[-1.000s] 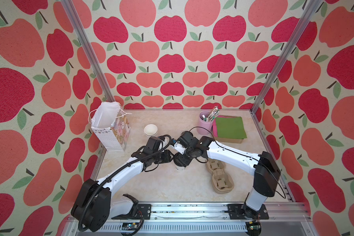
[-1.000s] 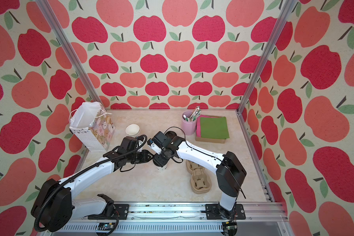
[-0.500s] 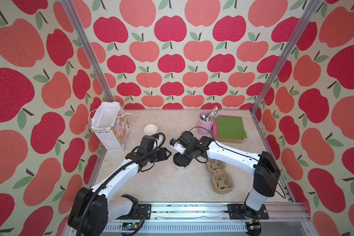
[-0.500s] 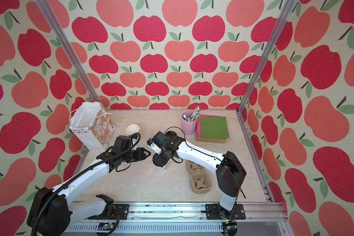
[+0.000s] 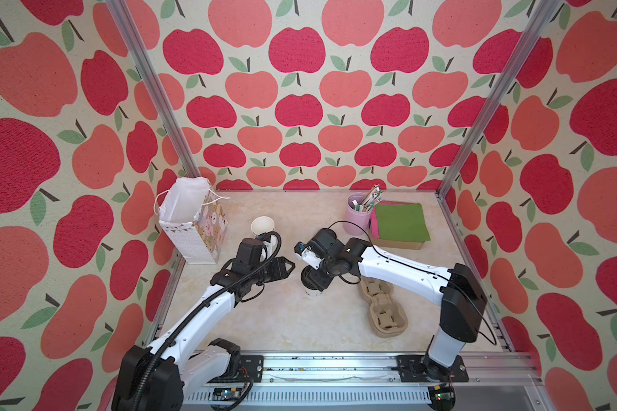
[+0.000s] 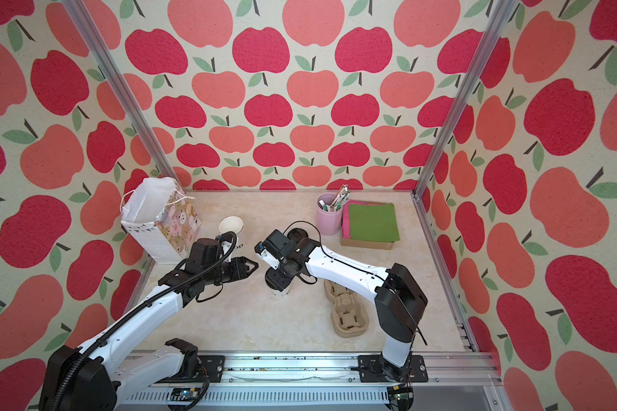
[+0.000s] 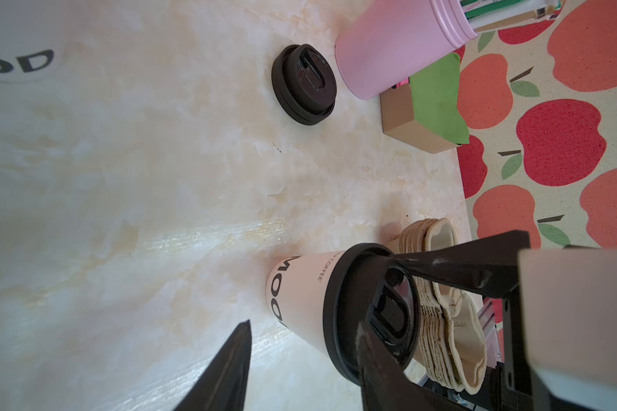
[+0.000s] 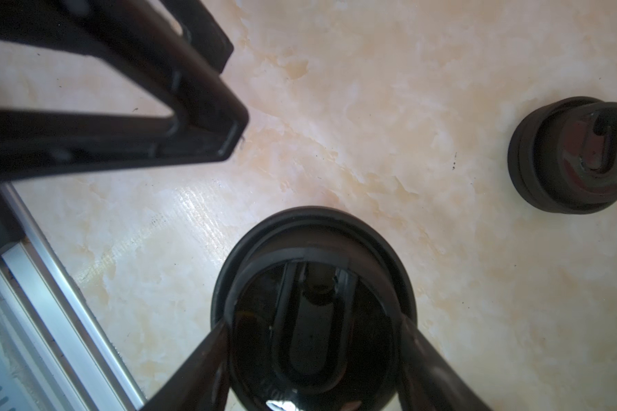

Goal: Pack a coffee takeout order
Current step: Move the coffee cup to the center of the table.

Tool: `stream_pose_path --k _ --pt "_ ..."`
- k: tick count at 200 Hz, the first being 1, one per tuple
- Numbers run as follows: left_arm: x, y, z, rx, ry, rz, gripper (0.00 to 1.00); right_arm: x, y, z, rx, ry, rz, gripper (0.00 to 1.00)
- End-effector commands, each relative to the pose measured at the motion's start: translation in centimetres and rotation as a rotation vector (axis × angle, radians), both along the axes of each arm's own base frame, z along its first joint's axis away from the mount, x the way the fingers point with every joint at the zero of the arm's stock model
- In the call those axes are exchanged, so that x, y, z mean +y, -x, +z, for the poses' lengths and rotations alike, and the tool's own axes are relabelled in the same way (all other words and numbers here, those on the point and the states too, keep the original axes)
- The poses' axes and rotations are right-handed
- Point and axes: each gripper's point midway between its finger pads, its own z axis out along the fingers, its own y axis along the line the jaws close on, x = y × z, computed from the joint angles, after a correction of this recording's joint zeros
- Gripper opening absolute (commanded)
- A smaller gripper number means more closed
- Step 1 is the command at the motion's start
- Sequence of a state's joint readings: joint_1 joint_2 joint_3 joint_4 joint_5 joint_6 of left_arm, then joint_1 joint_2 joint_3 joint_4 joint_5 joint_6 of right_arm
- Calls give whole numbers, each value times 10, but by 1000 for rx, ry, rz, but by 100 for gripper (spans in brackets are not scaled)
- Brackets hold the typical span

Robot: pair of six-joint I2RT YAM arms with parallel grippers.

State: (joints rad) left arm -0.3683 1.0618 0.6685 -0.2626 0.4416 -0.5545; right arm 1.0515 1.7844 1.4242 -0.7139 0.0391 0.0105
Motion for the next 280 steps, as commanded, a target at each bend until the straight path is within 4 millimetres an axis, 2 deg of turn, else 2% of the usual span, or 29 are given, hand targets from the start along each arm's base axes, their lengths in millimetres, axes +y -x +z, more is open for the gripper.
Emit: stream_pose_path --k 1,36,69,105,140,205,248,280 --pt "7 5 -5 6 -22 11 51 -109 70 -122 309 582 53 62" --pt "9 6 -5 5 -20 18 52 -110 75 -128 334 587 53 62" --pt "10 6 -7 11 -21 21 53 -106 71 -125 322 579 58 62" --pt "10 6 -7 10 -20 20 53 -98 66 -117 300 553 64 62" --pt "9 6 -7 9 -8 22 53 -83 56 -100 270 488 61 62" --pt "9 6 -6 2 -1 25 54 -72 22 -68 206 386 10 61" --pt "10 7 -7 1 1 26 54 -75 -5 -53 157 354 -27 61" --pt "10 7 -7 -2 1 28 54 -81 -19 -49 141 348 -48 61"
